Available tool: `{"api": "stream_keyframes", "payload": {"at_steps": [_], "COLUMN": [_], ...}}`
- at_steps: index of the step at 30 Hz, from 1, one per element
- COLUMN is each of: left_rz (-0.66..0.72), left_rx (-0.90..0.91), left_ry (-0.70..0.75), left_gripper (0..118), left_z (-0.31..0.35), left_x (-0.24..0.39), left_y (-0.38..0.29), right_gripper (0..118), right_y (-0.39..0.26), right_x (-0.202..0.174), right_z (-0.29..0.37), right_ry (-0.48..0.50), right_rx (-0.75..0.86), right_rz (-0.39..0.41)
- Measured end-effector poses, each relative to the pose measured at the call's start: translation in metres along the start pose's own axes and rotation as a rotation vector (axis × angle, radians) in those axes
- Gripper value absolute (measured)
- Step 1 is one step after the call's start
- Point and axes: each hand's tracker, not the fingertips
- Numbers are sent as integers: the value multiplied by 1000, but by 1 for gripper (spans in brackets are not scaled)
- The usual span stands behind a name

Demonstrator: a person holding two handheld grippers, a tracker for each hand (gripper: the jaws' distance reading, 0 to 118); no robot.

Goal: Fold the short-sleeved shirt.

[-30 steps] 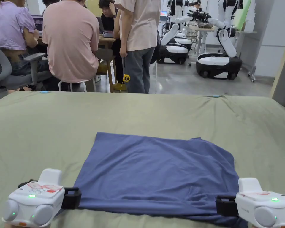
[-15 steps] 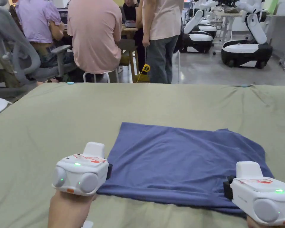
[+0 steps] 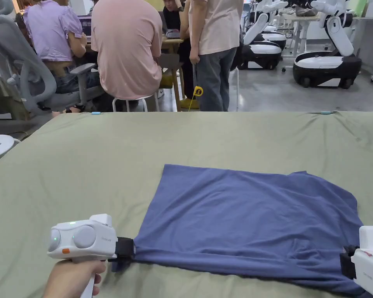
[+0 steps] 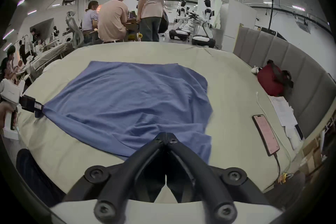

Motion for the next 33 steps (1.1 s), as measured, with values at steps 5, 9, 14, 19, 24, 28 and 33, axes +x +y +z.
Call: {"api": "stream_keyframes", "payload": {"at_steps": [5, 9, 14, 19, 24, 28, 33], "left_rz": [-31, -100, -125, -127, -123, -114, -124], "left_rx": [-2, 97, 133, 123, 116, 135, 158], "left_ry": [4, 46, 39, 44, 47, 58, 71], "left_gripper": [4, 4, 4, 4, 4, 4, 4], "left_z": [-7, 13, 35, 39, 44, 59, 50], "left_x": [17, 28, 42, 48, 48, 52, 62], "left_y": [-4, -2, -6, -10, -10, 6, 55], "right_gripper": [0, 2, 103, 81, 4, 4, 4], "right_y": [-8, -13, -32, -45, -39, -15, 31], "right_x": [29, 61, 82, 75, 72, 71, 78], "right_z": [5, 5, -11, -44, -48, -30, -38], "right_ry": [-60, -85, -32, 75, 82, 37, 21], "right_rx": [-28, -22, -84, -141, -70, 45, 46], "right_rz": [4, -48, -81, -60, -46, -20, -64]}}
